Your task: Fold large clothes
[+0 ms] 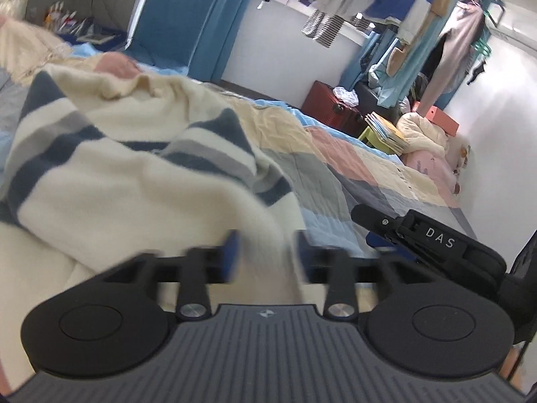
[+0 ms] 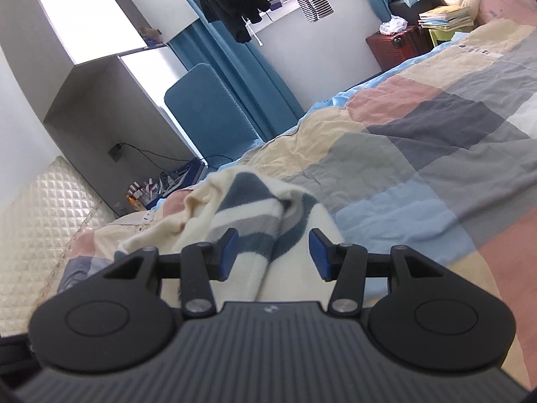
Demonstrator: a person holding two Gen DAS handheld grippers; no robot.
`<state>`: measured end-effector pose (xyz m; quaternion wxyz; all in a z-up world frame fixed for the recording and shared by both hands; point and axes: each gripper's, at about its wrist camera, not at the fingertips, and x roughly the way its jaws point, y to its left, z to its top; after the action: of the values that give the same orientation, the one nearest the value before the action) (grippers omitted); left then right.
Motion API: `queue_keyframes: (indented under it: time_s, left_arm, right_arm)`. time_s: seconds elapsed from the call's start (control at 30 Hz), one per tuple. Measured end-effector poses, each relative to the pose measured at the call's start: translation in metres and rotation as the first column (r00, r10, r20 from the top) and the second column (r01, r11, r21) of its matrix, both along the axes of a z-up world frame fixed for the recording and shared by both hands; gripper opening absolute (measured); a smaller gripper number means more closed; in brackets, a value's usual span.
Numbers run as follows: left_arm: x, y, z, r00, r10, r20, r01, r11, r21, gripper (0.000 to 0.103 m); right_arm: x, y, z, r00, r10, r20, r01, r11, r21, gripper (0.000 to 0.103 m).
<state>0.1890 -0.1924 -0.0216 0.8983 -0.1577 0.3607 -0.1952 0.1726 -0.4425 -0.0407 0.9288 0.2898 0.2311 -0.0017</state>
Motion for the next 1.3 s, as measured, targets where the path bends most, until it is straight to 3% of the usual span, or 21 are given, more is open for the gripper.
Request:
queue_keyframes:
  time_s: [0.13,0.23,0.4,0.53,0.8,1.0,1.13,1.3]
  left_arm:
    - [-0.017,0.033,0.013,1.000,0.002,0.017,-0.002,1.000,-0.002,0.073]
    - [-0.031,0.065,0.017,0.999,0.006,0.044,-0.008,0.999,0.042,0.079]
    - [-0.036,0.128,-0.003,0.993,0.104,0.055,-0.109,0.990,0.086,0.081]
    - [-0.015,0.171,-0.034,0.980,0.200,0.019,-0.201,0.979,0.038,0.081]
    - [0.052,0.220,-0.077,0.953,0.304,0.010,-0.304,0.952,0.032,0.079]
    - [0.095,0.241,-0.100,0.939,0.344,-0.016,-0.344,0.939,0.028,0.079]
    - [0.112,0.252,-0.122,0.931,0.354,-0.087,-0.354,0.935,0.018,0.079]
    - [0.122,0.256,-0.130,0.932,0.345,-0.111,-0.347,0.938,-0.003,0.079]
  right_arm:
    - [0.000,0.007,0.002,1.000,0.017,-0.001,-0.017,1.000,-0.007,0.050]
    - [-0.002,0.014,0.004,0.999,0.042,-0.004,-0.042,0.999,0.011,0.050]
    - [-0.003,0.037,0.010,0.993,0.118,-0.016,-0.118,0.993,0.004,0.051]
    - [0.000,0.063,0.013,0.985,0.163,-0.049,-0.165,0.985,-0.052,0.053]
    - [0.021,0.103,-0.004,0.968,0.205,-0.146,-0.227,0.962,-0.150,0.057]
    - [0.045,0.134,-0.028,0.941,0.256,-0.222,-0.304,0.928,-0.218,0.057]
    - [0.062,0.157,-0.049,0.914,0.298,-0.274,-0.370,0.890,-0.265,0.057]
    - [0.074,0.168,-0.059,0.911,0.294,-0.288,-0.383,0.863,-0.329,0.056]
